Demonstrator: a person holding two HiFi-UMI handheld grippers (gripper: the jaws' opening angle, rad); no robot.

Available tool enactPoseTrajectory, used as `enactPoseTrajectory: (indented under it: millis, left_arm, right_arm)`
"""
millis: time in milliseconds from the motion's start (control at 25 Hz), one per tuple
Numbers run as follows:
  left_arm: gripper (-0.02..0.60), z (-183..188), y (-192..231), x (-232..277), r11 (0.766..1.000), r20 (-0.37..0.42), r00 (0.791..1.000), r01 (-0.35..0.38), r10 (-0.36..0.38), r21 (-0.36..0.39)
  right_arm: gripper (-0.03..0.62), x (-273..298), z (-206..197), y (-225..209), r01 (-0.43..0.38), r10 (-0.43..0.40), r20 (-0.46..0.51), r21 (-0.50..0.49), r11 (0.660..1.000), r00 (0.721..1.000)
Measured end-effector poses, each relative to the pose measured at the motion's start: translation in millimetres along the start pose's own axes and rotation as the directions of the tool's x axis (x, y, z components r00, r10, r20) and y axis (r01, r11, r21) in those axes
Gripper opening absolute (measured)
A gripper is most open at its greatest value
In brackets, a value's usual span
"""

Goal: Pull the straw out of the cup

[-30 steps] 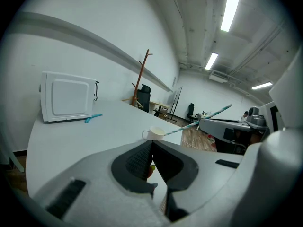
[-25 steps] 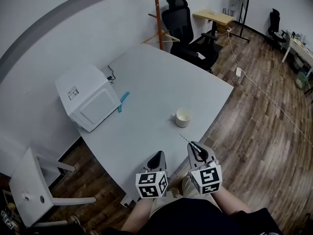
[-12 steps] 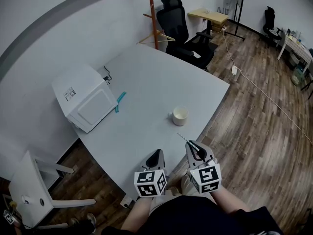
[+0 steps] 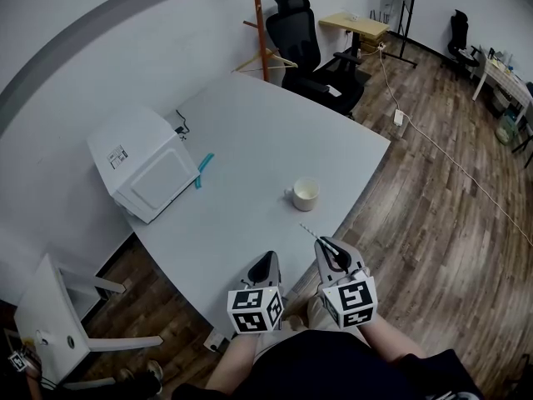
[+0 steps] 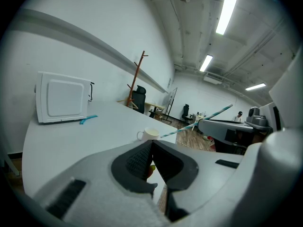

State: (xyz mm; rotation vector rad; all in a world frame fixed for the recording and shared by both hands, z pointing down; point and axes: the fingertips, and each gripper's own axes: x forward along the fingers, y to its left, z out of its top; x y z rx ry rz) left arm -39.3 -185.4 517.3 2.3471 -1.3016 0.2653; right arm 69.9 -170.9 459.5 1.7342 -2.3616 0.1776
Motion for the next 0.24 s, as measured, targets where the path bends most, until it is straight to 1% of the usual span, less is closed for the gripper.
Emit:
enactPoseTrajectory:
  millis: [240]
  left_arm:
    - [0.013,-1.7,-1.2,0.3,1.000,-0.002,1.000,0.005,-0.005,0.003]
  right_arm:
    - [0.040,-0.9,-0.6,0.0,-0.003,0.003,0.003,-0.004,1.000,1.000]
